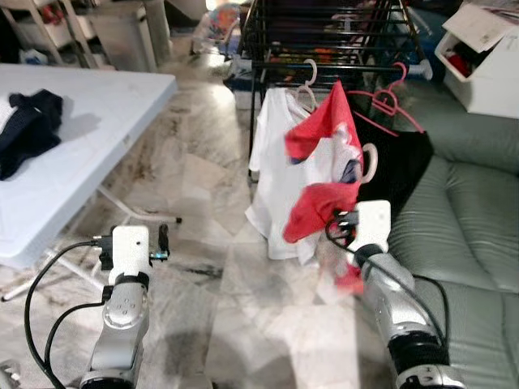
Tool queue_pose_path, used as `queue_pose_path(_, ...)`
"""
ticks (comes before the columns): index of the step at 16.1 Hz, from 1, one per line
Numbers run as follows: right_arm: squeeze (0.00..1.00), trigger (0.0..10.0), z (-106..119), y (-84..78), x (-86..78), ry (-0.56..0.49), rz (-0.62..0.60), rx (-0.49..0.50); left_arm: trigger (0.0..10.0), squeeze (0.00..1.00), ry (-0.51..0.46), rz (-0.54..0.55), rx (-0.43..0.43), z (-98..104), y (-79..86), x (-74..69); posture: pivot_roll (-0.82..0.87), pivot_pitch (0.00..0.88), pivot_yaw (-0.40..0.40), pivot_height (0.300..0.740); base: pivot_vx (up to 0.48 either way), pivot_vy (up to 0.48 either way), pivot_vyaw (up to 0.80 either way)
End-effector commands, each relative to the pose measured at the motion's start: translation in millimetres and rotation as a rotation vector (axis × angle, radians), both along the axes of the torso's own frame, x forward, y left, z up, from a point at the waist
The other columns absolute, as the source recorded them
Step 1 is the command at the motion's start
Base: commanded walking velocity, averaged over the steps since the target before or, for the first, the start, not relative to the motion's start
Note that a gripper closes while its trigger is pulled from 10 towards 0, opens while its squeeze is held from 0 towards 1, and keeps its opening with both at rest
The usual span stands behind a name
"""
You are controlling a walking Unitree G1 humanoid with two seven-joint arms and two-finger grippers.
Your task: Hang hanger
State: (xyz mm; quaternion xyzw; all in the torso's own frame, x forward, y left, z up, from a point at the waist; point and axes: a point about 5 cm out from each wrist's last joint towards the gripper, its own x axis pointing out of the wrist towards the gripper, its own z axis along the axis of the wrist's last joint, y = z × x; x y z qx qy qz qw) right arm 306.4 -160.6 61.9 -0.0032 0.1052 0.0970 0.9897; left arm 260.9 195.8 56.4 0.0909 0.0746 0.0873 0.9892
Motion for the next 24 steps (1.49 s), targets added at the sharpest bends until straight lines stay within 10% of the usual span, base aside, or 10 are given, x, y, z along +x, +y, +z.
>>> queue_pose_path(1,0.0,10.0,-2.3,14.2,-1.0,0.035,0.077,-0.005,10.0,0.0,-0.003,-0.005,0.001,3.1,1.9,3.3,0.0,0.0,0.007,0.74,0.0,0.461,0.0)
queue_pose_path(6,0.0,10.0,-32.8,12.4,-18.4,0.246,0.122,-0.071,10.0,0.0,-0.001,-0.035,-0.009,3.6,-3.8,7.3,0.0,0.0,0.003,0.74,0.0,0.463,0.0)
queue_pose_path(24,0.0,10.0,-35.0,8.9,-10.9,0.293,0.113,-0.111,10.0,0.0,-0.022,-0.193,-0.075,3.8,-29.6,4.4,0.01,0.0,-0.012,0.74,0.268,0.024,0.0)
